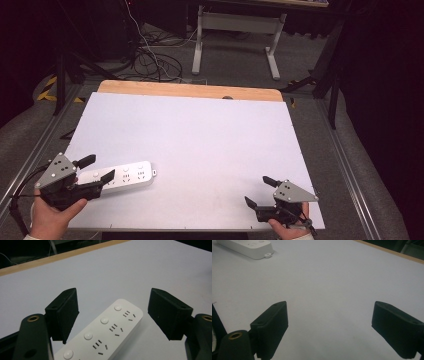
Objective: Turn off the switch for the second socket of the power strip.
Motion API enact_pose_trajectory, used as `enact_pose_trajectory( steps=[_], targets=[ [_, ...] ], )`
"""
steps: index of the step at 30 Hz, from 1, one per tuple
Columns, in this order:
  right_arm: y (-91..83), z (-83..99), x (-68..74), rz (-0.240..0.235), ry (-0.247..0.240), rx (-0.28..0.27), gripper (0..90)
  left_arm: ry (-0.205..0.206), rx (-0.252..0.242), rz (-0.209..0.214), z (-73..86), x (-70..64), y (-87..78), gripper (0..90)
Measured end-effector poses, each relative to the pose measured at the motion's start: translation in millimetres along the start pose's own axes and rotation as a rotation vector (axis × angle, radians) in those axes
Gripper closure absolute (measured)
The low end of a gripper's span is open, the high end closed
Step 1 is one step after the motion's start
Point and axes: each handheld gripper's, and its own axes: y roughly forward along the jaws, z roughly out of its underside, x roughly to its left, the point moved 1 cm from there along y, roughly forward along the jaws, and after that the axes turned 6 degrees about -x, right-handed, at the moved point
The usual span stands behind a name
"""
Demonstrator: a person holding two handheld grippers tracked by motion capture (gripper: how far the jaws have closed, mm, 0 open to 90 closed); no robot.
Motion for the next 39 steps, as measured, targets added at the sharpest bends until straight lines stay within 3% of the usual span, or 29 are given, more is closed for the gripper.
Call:
enact_pose_trajectory(
  steps=[9, 16, 19, 20, 21, 22, 24, 25, 28, 31, 34, 39],
  targets=[
    [-0.4, 0.1, -0.1, 0.002, 0.0, 0.0, 14.5, 0.016, 0.0, -0.009, -1.8, 5.1, 11.5, 25.4],
    [-0.5, 0.3, -0.3, -0.003, 0.002, -0.003, 14.3, 0.021, -0.004, 0.012, 0.3, 10.0, 17.4, 32.7],
    [-0.5, 0.5, -0.4, -0.004, 0.002, -0.002, 14.3, 0.012, 0.012, 0.026, 1.5, 12.4, 18.3, 44.7],
    [-0.5, 0.5, -0.4, -0.004, 0.002, -0.002, 14.3, 0.008, 0.022, 0.028, 1.9, 13.2, 18.7, 44.7],
    [-0.5, 0.5, -0.4, -0.003, 0.001, -0.002, 14.3, 0.008, 0.032, 0.031, 2.2, 14.0, 18.8, 49.7],
    [-0.4, 0.5, -0.3, -0.004, 0.0, -0.001, 14.3, 0.014, 0.035, 0.032, 2.5, 15.1, 18.5, 64.5],
    [-0.4, 0.5, -0.2, -0.003, 0.0, -0.001, 14.3, 0.002, 0.043, 0.036, 3.6, 16.4, 18.7, 69.1],
    [-0.3, 0.5, -0.3, -0.002, -0.002, -0.001, 14.1, 0.004, 0.054, 0.03, 4.5, 18.0, 19.1, 79.7],
    [-0.3, 0.6, -0.4, -0.005, -0.002, -0.002, 13.7, -0.008, 0.069, 0.016, 7.4, 20.9, 20.7, 89.7],
    [-0.4, 0.7, -0.5, -0.006, -0.002, -0.003, 13.7, -0.02, 0.099, 0.018, 9.4, 24.3, 23.2, 89.9],
    [-0.5, 0.7, -0.5, -0.005, -0.003, -0.004, 13.7, -0.021, 0.13, -0.018, 10.9, 28.5, 26.5, 89.9],
    [-0.3, 0.9, -0.5, -0.004, -0.003, -0.003, 13.5, -0.036, 0.168, -0.042, 13.2, 32.7, 31.3, 89.9]
  ],
)
